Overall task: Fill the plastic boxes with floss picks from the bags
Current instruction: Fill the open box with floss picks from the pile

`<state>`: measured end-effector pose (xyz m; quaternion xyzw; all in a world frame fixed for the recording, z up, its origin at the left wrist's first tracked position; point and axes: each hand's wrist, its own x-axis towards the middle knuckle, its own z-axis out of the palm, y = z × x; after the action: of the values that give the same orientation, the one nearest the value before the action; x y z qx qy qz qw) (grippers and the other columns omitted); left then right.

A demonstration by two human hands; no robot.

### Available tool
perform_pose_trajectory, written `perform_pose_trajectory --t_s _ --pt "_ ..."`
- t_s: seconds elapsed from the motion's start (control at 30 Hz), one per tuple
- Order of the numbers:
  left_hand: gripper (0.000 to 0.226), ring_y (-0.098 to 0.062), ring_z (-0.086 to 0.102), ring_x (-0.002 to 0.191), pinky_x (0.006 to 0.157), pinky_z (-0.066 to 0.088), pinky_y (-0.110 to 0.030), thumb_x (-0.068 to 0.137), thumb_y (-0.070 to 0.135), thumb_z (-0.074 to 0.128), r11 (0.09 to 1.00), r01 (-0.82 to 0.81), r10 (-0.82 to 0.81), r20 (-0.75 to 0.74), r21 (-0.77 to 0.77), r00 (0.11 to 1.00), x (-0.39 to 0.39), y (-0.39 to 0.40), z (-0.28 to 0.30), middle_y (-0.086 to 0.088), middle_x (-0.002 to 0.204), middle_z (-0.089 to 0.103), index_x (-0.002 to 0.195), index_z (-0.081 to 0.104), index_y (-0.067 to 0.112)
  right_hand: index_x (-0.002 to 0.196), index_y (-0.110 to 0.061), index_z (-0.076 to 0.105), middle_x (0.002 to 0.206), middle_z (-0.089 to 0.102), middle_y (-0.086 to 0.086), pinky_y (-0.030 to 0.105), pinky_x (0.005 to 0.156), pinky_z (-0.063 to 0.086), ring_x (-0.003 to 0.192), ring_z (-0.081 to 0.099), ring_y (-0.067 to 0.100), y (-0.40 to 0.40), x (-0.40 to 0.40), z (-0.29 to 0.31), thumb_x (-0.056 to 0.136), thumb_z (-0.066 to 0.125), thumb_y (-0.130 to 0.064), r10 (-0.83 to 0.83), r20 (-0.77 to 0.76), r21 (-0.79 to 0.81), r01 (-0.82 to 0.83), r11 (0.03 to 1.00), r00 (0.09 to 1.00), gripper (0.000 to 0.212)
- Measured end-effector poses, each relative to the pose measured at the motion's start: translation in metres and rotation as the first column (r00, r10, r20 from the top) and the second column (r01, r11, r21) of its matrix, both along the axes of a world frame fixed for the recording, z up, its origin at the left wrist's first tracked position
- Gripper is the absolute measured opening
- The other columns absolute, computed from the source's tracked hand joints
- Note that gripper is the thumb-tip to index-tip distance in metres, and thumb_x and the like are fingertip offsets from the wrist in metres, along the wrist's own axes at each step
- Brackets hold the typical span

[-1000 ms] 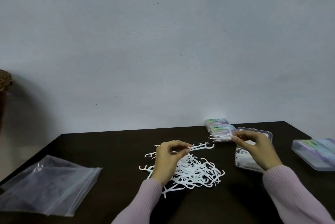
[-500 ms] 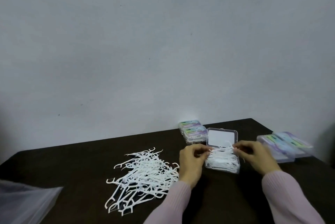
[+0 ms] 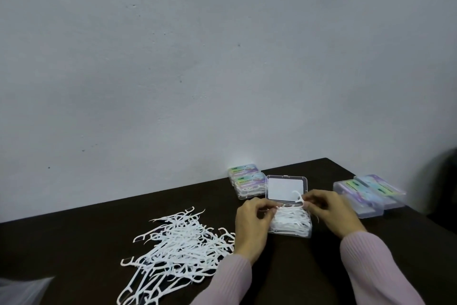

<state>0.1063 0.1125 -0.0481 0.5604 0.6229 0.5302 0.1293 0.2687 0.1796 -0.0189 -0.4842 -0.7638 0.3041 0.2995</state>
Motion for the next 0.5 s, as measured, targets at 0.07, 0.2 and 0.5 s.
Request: perform_pose_trajectory --t_s 0.07,0.2,0.5 --pt "0.016 0.001 0.057 0.094 0.087 0.048 -0.019 0.087 0.016 0.065 1.0 -0.024 0.024 -0.099 0.006 0.995 -0.001 0.0 -0.002 0.014 0.098 0.065 0.095 0.071 0.029 0.107 -0.019 0.06 0.097 0.059 -0.005 0.018 0.082 0.041 0.091 0.053 0.005 0.0 -0.002 0.0 0.088 0.059 -0.013 -0.01 -0.018 -0.001 0.01 1.0 1.0 0.02" --pt "0.021 0.0 0.053 0.096 0.09 0.046 -0.025 0.089 0.015 0.059 1.0 -0.023 0.022 -0.246 0.0 0.969 0.001 0.001 -0.006 0.016 0.099 0.063 0.098 0.069 0.032 0.107 -0.02 0.06 0.099 0.056 -0.005 0.02 0.085 0.04 0.093 0.05 0.006 -0.001 -0.001 0.0 0.089 0.057 -0.013 -0.032 0.003 0.039 0.031 0.999 0.999 0.02" --pt "0.037 0.024 0.042 0.096 0.114 0.024 -0.03 0.089 0.002 0.049 0.999 0.026 -0.031 -0.227 -0.026 0.973 0.003 -0.003 -0.004 0.017 0.108 0.062 0.11 0.068 0.027 0.106 -0.019 0.064 0.098 0.056 -0.007 0.015 0.082 0.043 0.093 0.052 0.004 -0.002 -0.012 -0.002 0.087 0.058 -0.005 -0.026 -0.073 0.134 0.035 0.99 0.997 0.024"
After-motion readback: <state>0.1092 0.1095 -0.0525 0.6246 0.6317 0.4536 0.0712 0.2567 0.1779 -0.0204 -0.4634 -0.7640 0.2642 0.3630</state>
